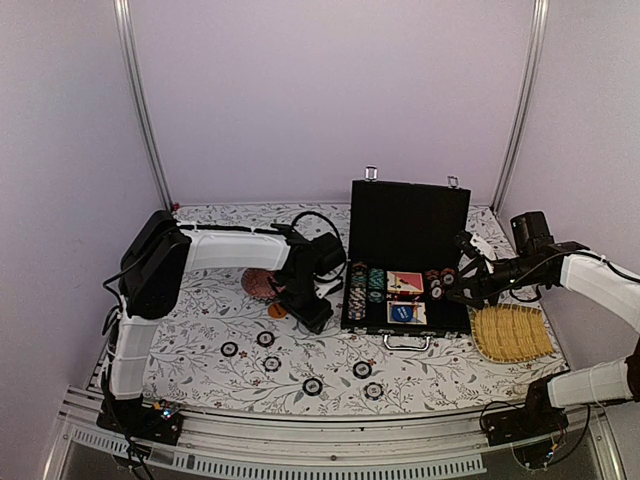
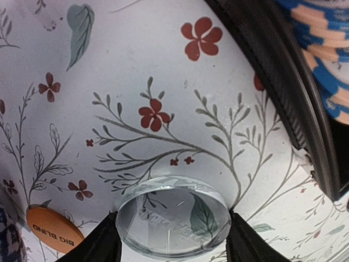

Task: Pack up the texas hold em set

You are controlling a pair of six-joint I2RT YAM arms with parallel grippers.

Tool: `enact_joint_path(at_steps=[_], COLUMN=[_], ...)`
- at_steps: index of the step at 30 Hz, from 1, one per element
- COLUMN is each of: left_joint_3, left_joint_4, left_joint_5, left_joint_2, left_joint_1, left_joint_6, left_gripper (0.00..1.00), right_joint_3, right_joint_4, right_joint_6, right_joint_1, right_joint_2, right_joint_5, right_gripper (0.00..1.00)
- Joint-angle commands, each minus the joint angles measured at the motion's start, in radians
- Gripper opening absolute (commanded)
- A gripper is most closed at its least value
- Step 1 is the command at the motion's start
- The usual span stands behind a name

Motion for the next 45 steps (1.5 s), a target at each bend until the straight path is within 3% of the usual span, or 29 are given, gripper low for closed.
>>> enact_joint_path(at_steps=[1, 13, 28, 36, 45], left_joint_3=[0.034, 0.225, 0.559, 0.557, 0.575], left_joint_4=[-0.048, -0.148, 0.205, 0.447, 0.569], left_joint_5=[-0.004, -0.037, 0.025, 0.070, 0.013], left_joint_2=[0.006, -0.105, 0.118, 0.213, 0.302], left_joint_1=[-0.011, -0.035, -0.093, -0.120, -0.129], left_joint_6=[-0.013, -0.041, -0.049, -0.051, -0.067], left_gripper=[0.63, 0.58, 0.57, 0.56, 0.59], right_joint_3=[-0.009, -0.005, -0.009, -0.009, -0.013], right_joint_4=[0.017, 0.018, 0.060, 0.061, 0.061], right_joint_6=[-0.003, 0.000, 0.063, 0.060, 0.055], right_joint_1=[-0.006, -0.005, -0.032, -0.033, -0.040], right_joint_2=[0.002, -0.007, -0.027, -0.020, -0.017], right_joint_5=[-0.016, -0.007, 0.038, 0.048, 0.053], right_gripper=[0.65, 0.65, 0.65, 0.65, 0.65])
